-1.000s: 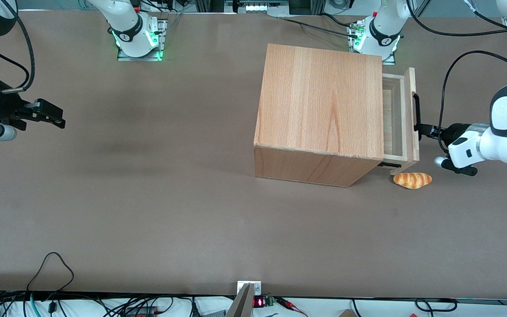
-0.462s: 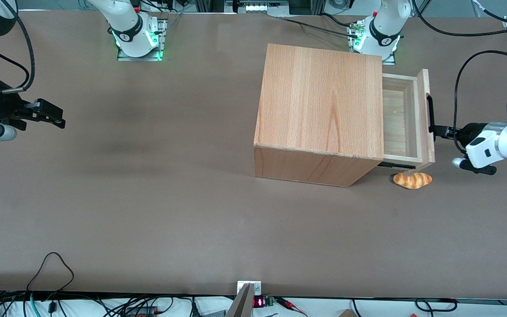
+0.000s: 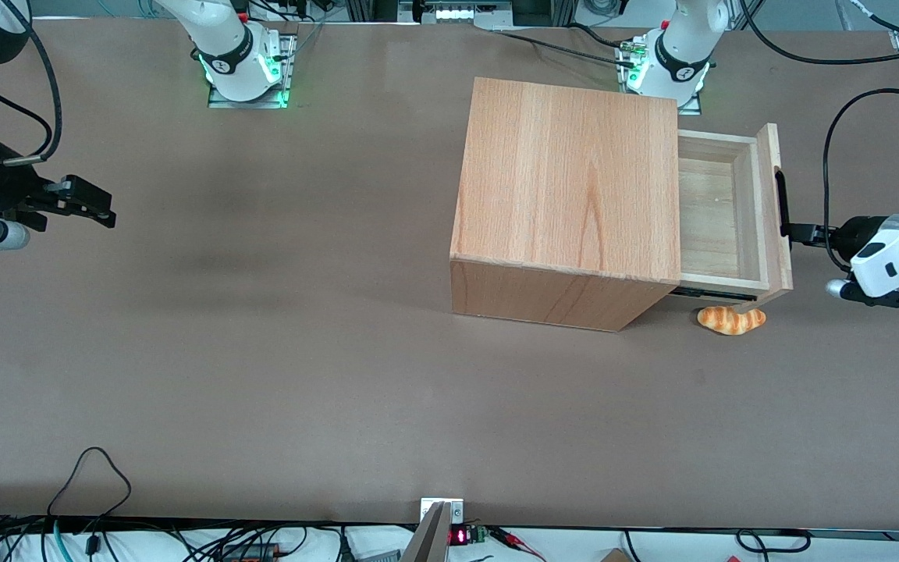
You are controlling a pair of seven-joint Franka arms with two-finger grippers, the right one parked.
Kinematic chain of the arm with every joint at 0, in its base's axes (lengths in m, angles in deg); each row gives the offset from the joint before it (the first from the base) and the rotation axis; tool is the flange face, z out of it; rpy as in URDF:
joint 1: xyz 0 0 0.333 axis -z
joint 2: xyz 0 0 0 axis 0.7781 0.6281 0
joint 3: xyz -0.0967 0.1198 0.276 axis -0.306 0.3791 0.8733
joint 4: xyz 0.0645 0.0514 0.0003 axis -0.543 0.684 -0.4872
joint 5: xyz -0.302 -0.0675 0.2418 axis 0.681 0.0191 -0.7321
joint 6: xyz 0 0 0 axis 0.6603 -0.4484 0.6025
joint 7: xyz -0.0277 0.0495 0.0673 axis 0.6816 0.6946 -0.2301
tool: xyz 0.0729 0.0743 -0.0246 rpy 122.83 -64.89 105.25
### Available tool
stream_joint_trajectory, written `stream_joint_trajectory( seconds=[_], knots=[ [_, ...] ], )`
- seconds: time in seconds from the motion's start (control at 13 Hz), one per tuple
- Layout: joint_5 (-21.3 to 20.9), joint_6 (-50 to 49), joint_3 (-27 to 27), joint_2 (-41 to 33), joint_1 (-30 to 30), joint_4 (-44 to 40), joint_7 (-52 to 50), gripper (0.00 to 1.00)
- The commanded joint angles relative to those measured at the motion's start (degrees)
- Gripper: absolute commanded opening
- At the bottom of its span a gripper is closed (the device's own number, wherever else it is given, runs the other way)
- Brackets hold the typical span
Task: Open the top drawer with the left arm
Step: 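Pull the drawer handle outward from the box with the left gripper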
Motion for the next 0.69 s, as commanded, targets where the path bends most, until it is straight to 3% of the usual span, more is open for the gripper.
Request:
stream_joint_trajectory(
  seconds=[0.0,0.62],
  knots=[
    [-3.8,0.3,-0.3,0.4,-0.4,-0.1,1.5,1.0],
    [-3.4,1.9,-0.3,0.2,-0.9,-0.4,3.5,1.0]
  ],
)
